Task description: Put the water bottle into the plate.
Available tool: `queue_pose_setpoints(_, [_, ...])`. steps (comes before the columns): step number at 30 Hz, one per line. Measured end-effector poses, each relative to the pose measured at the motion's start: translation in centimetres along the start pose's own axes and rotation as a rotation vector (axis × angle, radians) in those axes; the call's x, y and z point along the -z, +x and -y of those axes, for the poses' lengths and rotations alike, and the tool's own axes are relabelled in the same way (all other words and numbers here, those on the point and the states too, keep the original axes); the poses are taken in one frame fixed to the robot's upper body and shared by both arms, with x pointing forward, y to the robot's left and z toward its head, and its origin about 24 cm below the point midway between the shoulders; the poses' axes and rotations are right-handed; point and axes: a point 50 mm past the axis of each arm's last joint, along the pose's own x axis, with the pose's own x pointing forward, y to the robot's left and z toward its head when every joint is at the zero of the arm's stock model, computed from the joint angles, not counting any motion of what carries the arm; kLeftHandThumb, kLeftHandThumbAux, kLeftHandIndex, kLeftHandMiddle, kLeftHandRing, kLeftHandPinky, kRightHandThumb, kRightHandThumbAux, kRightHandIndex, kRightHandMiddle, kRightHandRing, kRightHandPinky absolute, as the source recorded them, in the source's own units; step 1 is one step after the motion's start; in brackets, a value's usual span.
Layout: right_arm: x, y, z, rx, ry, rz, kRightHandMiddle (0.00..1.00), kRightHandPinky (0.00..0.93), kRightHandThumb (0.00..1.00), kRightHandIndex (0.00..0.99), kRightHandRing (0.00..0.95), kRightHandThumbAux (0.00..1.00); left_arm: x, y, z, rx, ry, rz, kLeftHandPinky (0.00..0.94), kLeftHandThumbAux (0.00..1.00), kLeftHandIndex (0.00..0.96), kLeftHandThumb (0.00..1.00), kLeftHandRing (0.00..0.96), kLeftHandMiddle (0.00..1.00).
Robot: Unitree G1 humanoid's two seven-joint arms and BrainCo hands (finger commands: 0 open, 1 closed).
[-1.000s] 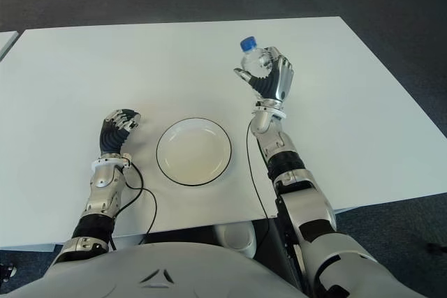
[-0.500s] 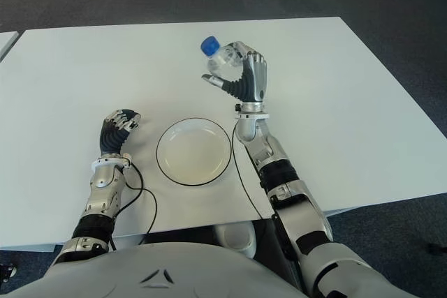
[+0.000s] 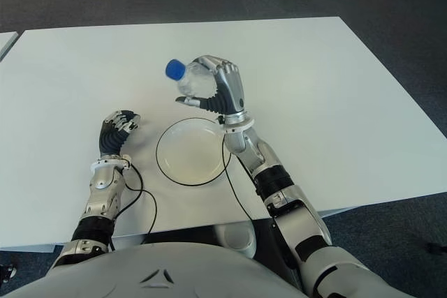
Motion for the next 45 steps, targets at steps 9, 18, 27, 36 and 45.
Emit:
queue_pose_setpoints(9, [0.7,-1.3,-0.9,-0.352,-0.030,0.010,0.919,0.895,0.712,0.439,0.900,0.718,0.0,-0.1,0.0,0.000,-0.001,0.001,0.431,0.718,0.428,0.708,0.434,0.454])
queue_pose_setpoints(18, [1.1,-2.0,-1.7,-0.640,-0.121,-0.029,0.941,0.899,0.707,0.438,0.907,0.720,0.0,-0.1,-0.1,-0.002,0.001,0.000,0.423,0.719,0.428,0.708,0.428,0.450])
queue_pose_setpoints(27, [1.1,-2.9,-2.5,-0.866,-0.173,-0.155,0.777,0.692,0.703,0.438,0.743,0.722,0.0,-0.1,-0.1,-0.001,0.000,-0.001,0.410,0.719,0.428,0.709,0.419,0.443])
queue_pose_setpoints(36, [0.8,-3.5,-2.8,-1.052,-0.262,-0.274,0.588,0.559,0.690,0.429,0.588,0.725,0.0,-0.1,-0.1,-0.003,0.000,-0.004,0.417,0.718,0.428,0.711,0.418,0.437])
queue_pose_setpoints(45, [0.4,-3.2,-2.7,-1.078,-0.287,-0.316,0.341,0.376,0.535,0.321,0.363,0.737,0.0,0.0,-0.1,-0.005,-0.007,-0.007,0.414,0.718,0.428,0.710,0.420,0.440])
